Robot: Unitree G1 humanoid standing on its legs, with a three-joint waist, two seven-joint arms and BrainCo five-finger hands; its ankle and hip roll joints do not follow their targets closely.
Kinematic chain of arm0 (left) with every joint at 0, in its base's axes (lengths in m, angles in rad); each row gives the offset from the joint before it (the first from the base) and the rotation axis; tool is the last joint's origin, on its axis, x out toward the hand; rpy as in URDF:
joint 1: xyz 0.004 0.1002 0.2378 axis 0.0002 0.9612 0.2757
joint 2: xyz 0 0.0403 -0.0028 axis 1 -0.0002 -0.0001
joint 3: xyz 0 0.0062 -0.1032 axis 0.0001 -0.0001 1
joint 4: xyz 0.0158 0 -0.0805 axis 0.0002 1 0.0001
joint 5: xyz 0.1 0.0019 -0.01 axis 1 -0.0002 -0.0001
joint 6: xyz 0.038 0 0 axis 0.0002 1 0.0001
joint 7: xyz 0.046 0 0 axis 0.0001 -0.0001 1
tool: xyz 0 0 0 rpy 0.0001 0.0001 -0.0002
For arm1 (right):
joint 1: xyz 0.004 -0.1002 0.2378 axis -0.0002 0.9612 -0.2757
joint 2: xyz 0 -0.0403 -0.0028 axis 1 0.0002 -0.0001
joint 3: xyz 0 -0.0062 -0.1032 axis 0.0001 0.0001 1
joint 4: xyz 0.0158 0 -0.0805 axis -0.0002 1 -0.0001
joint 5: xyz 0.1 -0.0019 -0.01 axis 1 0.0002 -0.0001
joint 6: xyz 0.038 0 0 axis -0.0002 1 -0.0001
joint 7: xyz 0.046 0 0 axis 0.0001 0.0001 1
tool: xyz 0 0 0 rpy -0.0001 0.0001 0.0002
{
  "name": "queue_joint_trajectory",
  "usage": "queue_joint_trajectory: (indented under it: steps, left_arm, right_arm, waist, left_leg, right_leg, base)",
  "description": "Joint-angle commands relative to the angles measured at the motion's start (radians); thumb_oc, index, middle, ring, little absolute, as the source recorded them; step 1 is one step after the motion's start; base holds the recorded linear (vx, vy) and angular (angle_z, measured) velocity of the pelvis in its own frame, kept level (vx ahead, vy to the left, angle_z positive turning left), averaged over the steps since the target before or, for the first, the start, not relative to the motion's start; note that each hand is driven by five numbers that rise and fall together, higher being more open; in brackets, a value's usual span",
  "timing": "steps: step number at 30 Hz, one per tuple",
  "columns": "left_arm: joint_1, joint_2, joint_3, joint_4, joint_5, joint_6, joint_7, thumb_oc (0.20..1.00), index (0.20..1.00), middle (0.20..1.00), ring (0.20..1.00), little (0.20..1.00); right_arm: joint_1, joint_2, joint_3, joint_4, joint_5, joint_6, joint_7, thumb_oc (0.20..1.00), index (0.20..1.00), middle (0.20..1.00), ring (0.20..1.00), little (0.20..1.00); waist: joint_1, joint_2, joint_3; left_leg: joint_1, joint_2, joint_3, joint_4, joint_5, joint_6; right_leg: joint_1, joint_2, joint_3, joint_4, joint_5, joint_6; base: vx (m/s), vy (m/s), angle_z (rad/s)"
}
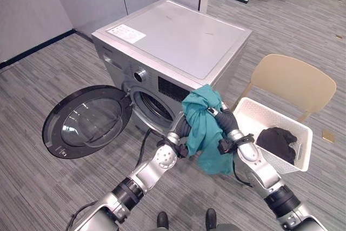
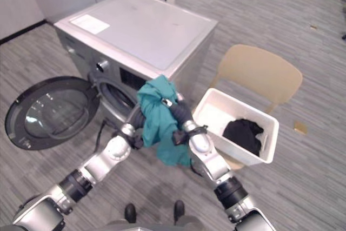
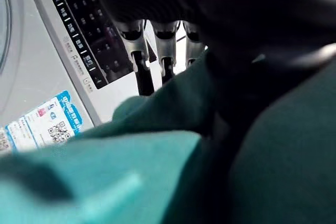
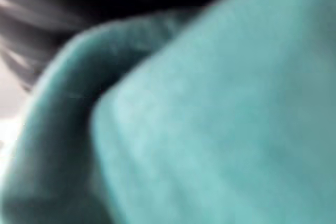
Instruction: Grab the laundry basket,head to the washer,open it,put in the laundry and shut it.
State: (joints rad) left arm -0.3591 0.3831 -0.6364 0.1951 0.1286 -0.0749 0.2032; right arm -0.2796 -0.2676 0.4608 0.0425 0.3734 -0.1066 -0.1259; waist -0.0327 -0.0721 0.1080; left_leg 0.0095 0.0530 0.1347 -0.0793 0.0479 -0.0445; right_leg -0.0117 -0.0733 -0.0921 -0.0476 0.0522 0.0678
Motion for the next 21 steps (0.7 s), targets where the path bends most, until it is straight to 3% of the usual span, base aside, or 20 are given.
queue_joint_trajectory:
  steps: [1, 8, 15, 21]
  left_arm:
    - [-0.020, -0.056, 0.039, 0.043, -0.037, -0.044, 0.028, 0.200, 0.200, 0.200, 0.200, 0.200]
    - [0.079, -0.035, 0.129, 0.039, -0.110, -0.035, 0.021, 0.200, 0.200, 0.200, 0.200, 0.200]
    - [0.228, -0.031, 0.263, 0.055, -0.233, -0.024, -0.012, 0.200, 0.200, 0.200, 0.200, 0.200]
    - [0.333, -0.024, 0.369, 0.079, -0.295, -0.020, -0.035, 0.200, 0.200, 0.200, 0.200, 0.200]
  right_arm:
    - [-0.003, 0.016, 0.022, -0.022, 0.041, -0.037, 0.042, 1.000, 1.000, 1.000, 1.000, 1.000]
    - [0.079, -0.043, -0.053, -0.032, -0.026, -0.021, 0.036, 1.000, 1.000, 1.000, 1.000, 1.000]
    - [0.213, -0.101, -0.201, -0.030, -0.180, 0.000, 0.003, 1.000, 1.000, 1.000, 1.000, 1.000]
    - [0.336, -0.124, -0.296, 0.069, -0.227, 0.027, 0.014, 1.000, 1.000, 1.000, 1.000, 1.000]
  waist:
    - [-0.004, 0.003, -0.064]
    - [-0.004, 0.008, -0.074]
    - [-0.008, 0.013, -0.077]
    - [-0.013, 0.014, -0.075]
  left_leg:
    - [-0.002, -0.002, -0.004, -0.008, -0.063, -0.006]
    - [0.008, 0.000, -0.006, -0.008, -0.060, -0.006]
    - [0.009, 0.004, -0.009, -0.008, -0.051, -0.010]
    - [0.009, 0.007, -0.012, -0.008, -0.046, -0.011]
  right_leg:
    - [0.034, 0.017, 0.051, 0.082, -0.143, 0.039]
    - [0.046, 0.020, 0.050, 0.076, -0.147, 0.037]
    - [0.052, 0.024, 0.046, 0.070, -0.145, 0.034]
    - [0.052, 0.028, 0.045, 0.070, -0.145, 0.033]
  base:
    - [0.02, -0.013, -0.11]
    - [0.01, -0.010, -0.04]
    - [0.01, -0.016, -0.01]
    - [0.00, 0.000, 0.00]
